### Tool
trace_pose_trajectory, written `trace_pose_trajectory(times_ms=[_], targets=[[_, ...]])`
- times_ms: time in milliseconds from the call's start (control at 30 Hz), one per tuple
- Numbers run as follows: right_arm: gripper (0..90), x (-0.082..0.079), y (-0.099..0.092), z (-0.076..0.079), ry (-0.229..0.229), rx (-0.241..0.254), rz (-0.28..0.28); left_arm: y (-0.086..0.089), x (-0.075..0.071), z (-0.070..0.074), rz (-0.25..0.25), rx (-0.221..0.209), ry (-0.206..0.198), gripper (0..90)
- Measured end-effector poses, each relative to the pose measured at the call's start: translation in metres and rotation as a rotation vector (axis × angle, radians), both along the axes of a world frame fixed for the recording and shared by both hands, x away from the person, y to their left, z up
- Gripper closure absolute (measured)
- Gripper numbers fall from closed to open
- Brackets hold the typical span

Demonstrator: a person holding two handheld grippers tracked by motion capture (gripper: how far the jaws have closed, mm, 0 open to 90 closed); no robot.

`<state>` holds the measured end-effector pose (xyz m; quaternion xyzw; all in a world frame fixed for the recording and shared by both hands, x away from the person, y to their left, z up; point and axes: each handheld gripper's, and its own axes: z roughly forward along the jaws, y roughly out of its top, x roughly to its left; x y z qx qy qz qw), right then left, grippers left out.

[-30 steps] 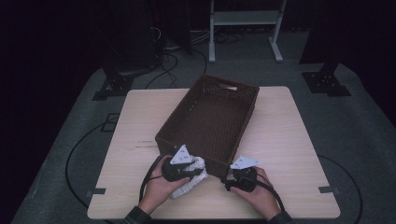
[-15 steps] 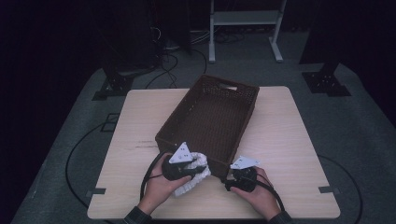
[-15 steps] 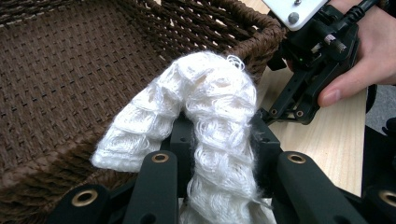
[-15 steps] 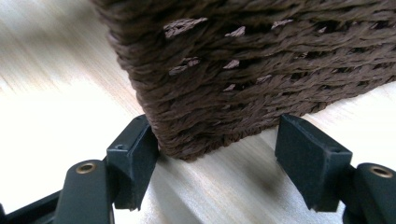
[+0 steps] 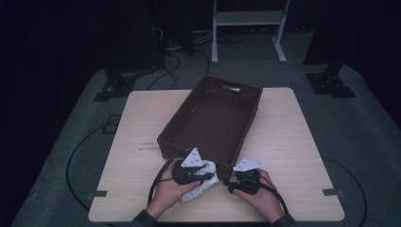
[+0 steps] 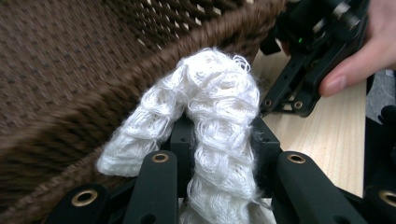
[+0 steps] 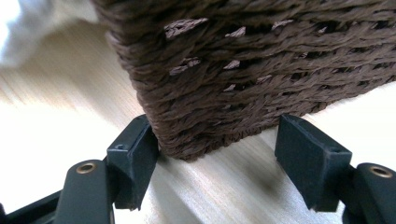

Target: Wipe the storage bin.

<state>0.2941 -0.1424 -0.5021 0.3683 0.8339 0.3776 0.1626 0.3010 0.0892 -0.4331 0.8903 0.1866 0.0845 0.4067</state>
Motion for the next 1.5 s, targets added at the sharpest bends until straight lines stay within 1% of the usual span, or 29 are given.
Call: trace_pose_trajectory(times_ms=[100, 133, 167, 300, 367, 400, 433, 500, 533, 700, 767, 867, 1033, 1200, 1233, 1300, 1333, 1467, 1500], targets=[[29.7, 0.000, 0.000, 0.000, 0.001, 0.000, 0.000, -0.002, 0.003, -0.008, -0.004, 0.030, 0.013, 69.0], [29.7, 0.000, 0.000, 0.000, 0.001, 0.000, 0.000, -0.003, 0.003, -0.010, 0.000, 0.025, 0.018, 69.0], [29.7, 0.000, 0.000, 0.000, 0.001, 0.001, -0.001, -0.002, 0.005, -0.012, -0.003, 0.036, 0.022, 69.1], [29.7, 0.000, 0.000, 0.000, 0.001, 0.001, -0.001, -0.003, 0.007, -0.019, 0.005, 0.051, 0.037, 69.0], [29.7, 0.000, 0.000, 0.000, 0.000, 0.000, 0.000, -0.005, 0.008, -0.024, 0.002, 0.072, 0.045, 69.0], [29.7, 0.000, 0.000, 0.000, 0.000, 0.000, 0.000, -0.005, 0.008, -0.024, 0.002, 0.072, 0.045, 69.0], [29.7, 0.000, 0.000, 0.000, 0.001, 0.000, 0.000, -0.007, 0.009, -0.030, -0.002, 0.092, 0.055, 69.0], [29.8, 0.000, 0.000, 0.000, 0.001, 0.000, 0.000, -0.010, 0.009, -0.036, -0.007, 0.113, 0.065, 69.0], [29.7, 0.000, 0.000, 0.000, 0.001, 0.000, 0.000, -0.011, 0.009, -0.038, -0.004, 0.117, 0.074, 69.0], [29.8, 0.000, 0.000, 0.000, 0.001, 0.000, -0.001, -0.011, 0.007, -0.035, -0.009, 0.119, 0.061, 69.0], [29.8, 0.000, 0.000, 0.000, 0.000, -0.001, 0.000, -0.010, 0.006, -0.032, -0.008, 0.108, 0.057, 68.9], [29.8, 0.000, 0.000, 0.000, 0.001, 0.000, -0.001, -0.008, 0.003, -0.024, -0.009, 0.088, 0.039, 68.9], [29.8, 0.000, 0.000, 0.000, 0.001, 0.000, -0.001, -0.005, -0.003, -0.007, -0.016, 0.042, -0.001, 68.8], [29.8, 0.000, 0.000, 0.000, 0.003, 0.001, -0.002, -0.003, -0.008, 0.009, -0.020, -0.001, -0.025, 68.8], [29.8, 0.000, 0.000, 0.000, 0.003, 0.001, -0.002, -0.004, -0.009, 0.012, -0.017, -0.016, -0.029, 68.8], [29.8, 0.000, 0.000, 0.000, 0.004, 0.002, -0.002, -0.005, -0.011, 0.018, -0.026, -0.020, -0.044, 68.8], [29.8, 0.000, 0.000, 0.000, 0.004, 0.002, -0.002, -0.005, -0.011, 0.018, -0.026, -0.020, -0.044, 68.8], [29.8, 0.000, 0.000, 0.000, 0.003, 0.000, -0.002, -0.008, -0.014, 0.023, -0.040, -0.057, -0.040, 68.8], [29.8, 0.000, 0.000, 0.000, 0.004, 0.002, -0.003, -0.009, -0.014, 0.025, -0.045, -0.058, -0.038, 68.8]])
